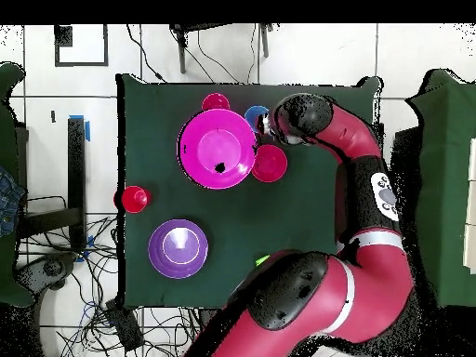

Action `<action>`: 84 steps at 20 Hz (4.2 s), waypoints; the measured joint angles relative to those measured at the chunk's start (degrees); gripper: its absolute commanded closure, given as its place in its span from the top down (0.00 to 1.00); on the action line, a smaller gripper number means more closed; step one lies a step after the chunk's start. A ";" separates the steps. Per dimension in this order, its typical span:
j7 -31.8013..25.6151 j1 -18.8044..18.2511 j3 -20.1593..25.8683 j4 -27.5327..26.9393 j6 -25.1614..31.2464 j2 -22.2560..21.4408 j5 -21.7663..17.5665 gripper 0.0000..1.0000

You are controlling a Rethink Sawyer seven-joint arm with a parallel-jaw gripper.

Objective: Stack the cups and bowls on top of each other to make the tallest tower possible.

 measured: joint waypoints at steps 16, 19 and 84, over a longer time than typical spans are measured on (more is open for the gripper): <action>0.00 0.00 -0.63 -0.03 -2.39 3.04 -1.04 0.00; 0.00 0.50 -0.31 -0.26 -2.20 2.29 -0.32 0.00; 0.00 -13.70 15.17 20.46 8.43 -19.94 0.66 0.00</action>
